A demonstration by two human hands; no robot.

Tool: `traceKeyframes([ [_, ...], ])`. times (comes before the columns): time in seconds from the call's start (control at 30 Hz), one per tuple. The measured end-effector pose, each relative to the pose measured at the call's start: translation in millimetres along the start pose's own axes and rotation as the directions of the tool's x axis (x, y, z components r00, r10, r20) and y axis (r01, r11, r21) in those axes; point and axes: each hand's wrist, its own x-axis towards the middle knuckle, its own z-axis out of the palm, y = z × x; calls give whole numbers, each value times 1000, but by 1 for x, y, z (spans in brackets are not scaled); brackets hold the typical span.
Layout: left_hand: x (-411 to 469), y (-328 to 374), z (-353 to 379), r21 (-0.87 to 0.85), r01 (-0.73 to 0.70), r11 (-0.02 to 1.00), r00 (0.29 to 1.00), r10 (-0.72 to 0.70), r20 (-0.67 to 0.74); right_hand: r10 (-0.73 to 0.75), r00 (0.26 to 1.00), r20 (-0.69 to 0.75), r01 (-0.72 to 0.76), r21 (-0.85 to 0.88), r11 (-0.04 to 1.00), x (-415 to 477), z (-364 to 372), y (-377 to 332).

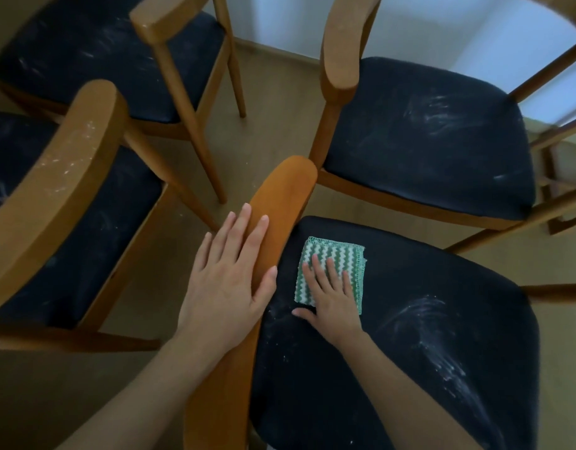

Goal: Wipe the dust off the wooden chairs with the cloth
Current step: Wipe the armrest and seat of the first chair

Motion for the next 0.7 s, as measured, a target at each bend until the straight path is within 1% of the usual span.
traceKeyframes([
  [0.03,0,-1,0,-3,-4,1000,1000,4,-4,-1,1000,10,1,-8,1000,2,3,0],
  [0.07,1,-1,1,-6,-7,1000,1000,7,-9,-6,1000,-9,6,-11,1000,4,5,1],
  [0.17,1,-2,1,-17,-9,1000,1000,9,-16,-54,987,-148,54,-10,999,7,10,10],
  [0.23,1,-2,2,-24,-8,1000,1000,8,-13,-68,981,-182,73,21,997,11,9,13],
  [0.3,1,-3,2,-30,-7,1000,1000,7,-8,-41,964,-261,74,120,990,15,9,13],
  [0.33,1,-3,2,-33,-8,999,1000,7,-6,15,952,-305,56,222,974,17,8,12],
  [0.37,1,-3,2,-37,-8,999,1000,7,-2,105,946,-307,21,380,925,19,4,11],
  [0.4,1,-3,3,-37,-6,999,1000,6,1,218,941,-258,-32,573,819,21,-5,10],
  [0.43,1,-4,3,-34,-3,999,1000,3,1,329,924,-197,-78,743,664,25,-15,9],
  [0.47,2,-4,3,-29,-3,1000,1000,3,-1,424,896,-129,-117,854,506,30,-26,9],
  [0.5,2,-4,4,-23,-3,1000,1000,3,-2,495,865,-81,-135,912,386,36,-38,10],
  [0.53,2,-4,5,-19,-6,1000,1000,6,-1,545,836,-71,-125,941,314,45,-49,14],
  [0.57,2,-4,5,-20,-8,1000,1000,8,2,567,819,-89,-101,950,295,53,-57,20],
  [0.6,2,-4,4,-22,-8,1000,1000,8,4,558,821,-121,-80,943,322,62,-64,25],
  [0.63,2,-4,3,-23,-6,1000,1000,6,5,523,839,-152,-68,923,378,70,-71,30],
  [0.7,1,-3,2,-23,-6,1000,1000,6,11,390,900,-194,-56,836,546,88,-75,39],
])
